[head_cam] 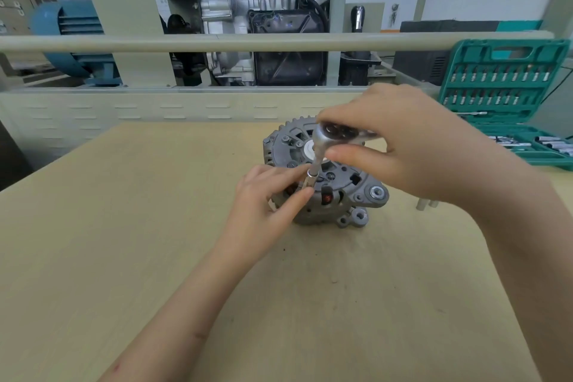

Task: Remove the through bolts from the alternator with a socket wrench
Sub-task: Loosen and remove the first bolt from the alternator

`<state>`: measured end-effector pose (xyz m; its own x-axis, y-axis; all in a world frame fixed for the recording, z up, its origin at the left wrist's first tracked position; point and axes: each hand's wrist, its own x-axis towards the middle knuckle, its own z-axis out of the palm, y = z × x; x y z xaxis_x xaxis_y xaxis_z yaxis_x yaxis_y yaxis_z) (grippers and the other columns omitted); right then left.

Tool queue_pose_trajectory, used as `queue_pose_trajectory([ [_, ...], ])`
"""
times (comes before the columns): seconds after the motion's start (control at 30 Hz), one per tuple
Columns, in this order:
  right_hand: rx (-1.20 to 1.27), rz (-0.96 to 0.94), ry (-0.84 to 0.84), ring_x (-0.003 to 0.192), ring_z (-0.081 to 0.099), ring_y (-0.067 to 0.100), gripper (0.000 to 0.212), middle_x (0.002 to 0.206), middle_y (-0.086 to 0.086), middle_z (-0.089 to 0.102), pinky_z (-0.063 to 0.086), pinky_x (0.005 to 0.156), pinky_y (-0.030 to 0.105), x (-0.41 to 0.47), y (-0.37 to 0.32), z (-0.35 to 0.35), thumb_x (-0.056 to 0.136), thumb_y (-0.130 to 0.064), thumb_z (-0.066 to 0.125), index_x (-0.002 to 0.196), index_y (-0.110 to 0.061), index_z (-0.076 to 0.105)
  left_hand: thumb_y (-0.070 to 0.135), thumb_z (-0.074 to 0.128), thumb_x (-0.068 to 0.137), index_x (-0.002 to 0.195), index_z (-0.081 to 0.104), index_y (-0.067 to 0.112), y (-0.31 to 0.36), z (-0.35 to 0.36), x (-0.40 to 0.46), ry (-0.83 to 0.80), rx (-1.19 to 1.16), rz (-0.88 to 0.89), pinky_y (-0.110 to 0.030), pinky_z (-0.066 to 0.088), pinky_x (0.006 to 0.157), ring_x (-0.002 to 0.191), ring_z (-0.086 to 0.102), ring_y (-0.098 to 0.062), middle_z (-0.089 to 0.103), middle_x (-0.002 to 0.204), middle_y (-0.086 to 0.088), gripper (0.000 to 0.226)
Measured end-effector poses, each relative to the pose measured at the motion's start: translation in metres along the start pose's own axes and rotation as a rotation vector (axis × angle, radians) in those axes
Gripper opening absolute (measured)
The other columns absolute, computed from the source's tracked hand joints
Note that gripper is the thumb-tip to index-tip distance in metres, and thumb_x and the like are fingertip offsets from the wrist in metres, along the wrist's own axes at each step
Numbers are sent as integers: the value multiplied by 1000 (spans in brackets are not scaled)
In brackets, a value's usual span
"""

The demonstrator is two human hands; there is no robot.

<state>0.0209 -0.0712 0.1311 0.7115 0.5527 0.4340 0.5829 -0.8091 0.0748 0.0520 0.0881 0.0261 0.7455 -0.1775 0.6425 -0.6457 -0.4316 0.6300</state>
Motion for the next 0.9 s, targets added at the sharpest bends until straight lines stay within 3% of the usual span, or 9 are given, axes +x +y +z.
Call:
queue_pose_trajectory([
  [0.13,57,-41,-41,84,53,19,45,88,0,66,39,76,38,0,-3,2,80,-42,38,104,-13,63,28,63,75,87,60,40,-3,-5,3,-31,-27,16,-38,37,89,89,46,0,62,75,26,17],
  [0.2,35,-28,-13,78,55,19,44,85,0,67,36,70,32,2,-4,2,81,-45,42,104,-15,64,31,63,72,81,60,40,-3,-4,4,2,5,26,-32,34,89,86,46,4,57,78,37,13],
  [0.3,-31,47,63,67,55,20,54,72,0,64,21,57,24,2,-5,0,74,-58,35,97,-17,63,33,65,70,76,58,39,-1,-1,5,59,92,56,-23,26,88,81,47,3,54,61,29,10],
  [0.37,-40,56,69,65,53,18,53,70,-2,61,22,54,21,0,-7,0,74,-58,33,96,-19,61,33,66,70,74,58,37,0,0,5,77,102,55,-20,25,87,81,47,-1,52,64,28,10],
  [0.5,35,-28,-16,70,49,14,46,77,-3,60,33,63,27,1,-10,2,78,-44,35,100,-14,61,28,64,72,82,63,32,-3,-3,2,38,65,65,-30,35,84,83,48,-7,56,69,22,10],
  [0.63,15,-37,-27,86,53,21,52,91,2,64,36,76,36,-1,-10,3,78,-42,31,109,-12,59,24,65,74,81,70,20,-5,-4,2,8,80,77,-20,37,78,83,47,-4,56,70,20,10],
  [0.7,-23,-16,13,83,55,20,55,90,0,65,35,71,31,-1,-10,2,77,-48,28,109,-16,58,23,69,74,78,71,17,-5,-1,3,44,91,70,-24,39,78,81,48,-4,52,68,24,7],
  [0.8,-96,31,69,74,54,20,61,80,-2,64,19,57,29,-1,-8,1,73,-59,25,105,-20,59,28,67,71,75,71,16,-2,3,3,102,121,73,-36,41,75,77,48,-6,49,64,27,14],
  [0.9,-86,24,63,68,52,19,59,74,-2,61,20,57,30,-3,-8,-1,73,-60,26,98,-19,59,32,65,69,72,70,17,0,4,3,122,140,63,-35,39,73,73,44,-5,49,62,26,16],
])
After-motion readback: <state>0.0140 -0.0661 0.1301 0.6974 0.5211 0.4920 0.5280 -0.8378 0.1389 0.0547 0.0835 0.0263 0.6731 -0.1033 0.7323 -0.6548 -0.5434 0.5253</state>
